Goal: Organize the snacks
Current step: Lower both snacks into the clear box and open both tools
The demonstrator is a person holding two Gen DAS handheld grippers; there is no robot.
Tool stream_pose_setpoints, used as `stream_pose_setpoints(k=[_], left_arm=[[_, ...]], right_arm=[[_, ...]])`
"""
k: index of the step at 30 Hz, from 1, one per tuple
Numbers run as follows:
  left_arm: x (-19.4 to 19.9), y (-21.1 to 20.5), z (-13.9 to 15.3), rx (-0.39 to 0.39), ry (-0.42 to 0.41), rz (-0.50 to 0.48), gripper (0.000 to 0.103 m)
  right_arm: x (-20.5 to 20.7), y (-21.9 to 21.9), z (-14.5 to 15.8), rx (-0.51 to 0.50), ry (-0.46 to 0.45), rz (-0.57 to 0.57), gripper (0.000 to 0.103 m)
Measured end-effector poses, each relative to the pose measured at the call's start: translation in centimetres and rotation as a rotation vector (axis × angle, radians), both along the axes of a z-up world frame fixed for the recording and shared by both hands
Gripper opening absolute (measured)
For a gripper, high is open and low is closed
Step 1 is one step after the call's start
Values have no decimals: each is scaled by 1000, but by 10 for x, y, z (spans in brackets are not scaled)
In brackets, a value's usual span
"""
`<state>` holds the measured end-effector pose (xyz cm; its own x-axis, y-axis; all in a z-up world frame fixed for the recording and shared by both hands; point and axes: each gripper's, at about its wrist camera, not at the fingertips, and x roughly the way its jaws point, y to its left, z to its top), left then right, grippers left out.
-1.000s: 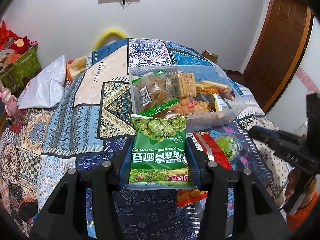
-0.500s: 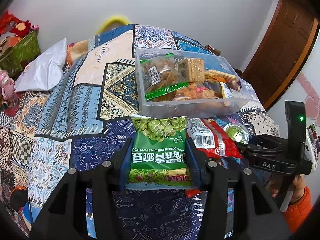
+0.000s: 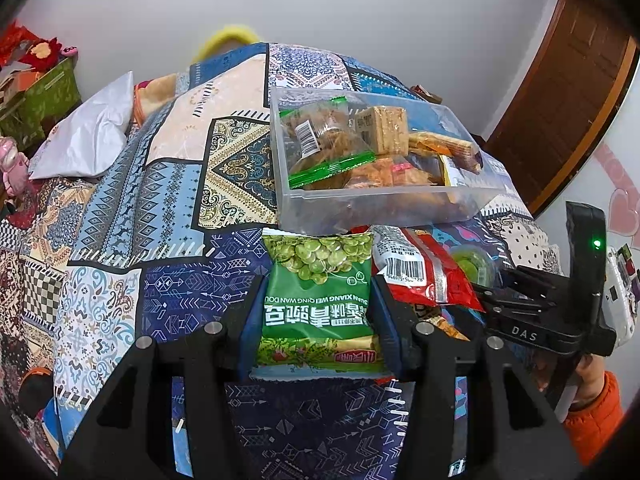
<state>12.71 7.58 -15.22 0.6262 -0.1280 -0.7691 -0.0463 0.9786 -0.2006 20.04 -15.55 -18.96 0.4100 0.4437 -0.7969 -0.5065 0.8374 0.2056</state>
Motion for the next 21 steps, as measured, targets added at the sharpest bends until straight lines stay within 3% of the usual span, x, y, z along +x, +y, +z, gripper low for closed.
stream_pose_setpoints(k=[11,21], left_arm=[[10,-7,27,19,-70,-9,50],[52,-16,55,19,-142,-16,50]], right_arm=[[0,-32,35,79,-75,-83,41],[25,-18,79,126,-197,-91,41]])
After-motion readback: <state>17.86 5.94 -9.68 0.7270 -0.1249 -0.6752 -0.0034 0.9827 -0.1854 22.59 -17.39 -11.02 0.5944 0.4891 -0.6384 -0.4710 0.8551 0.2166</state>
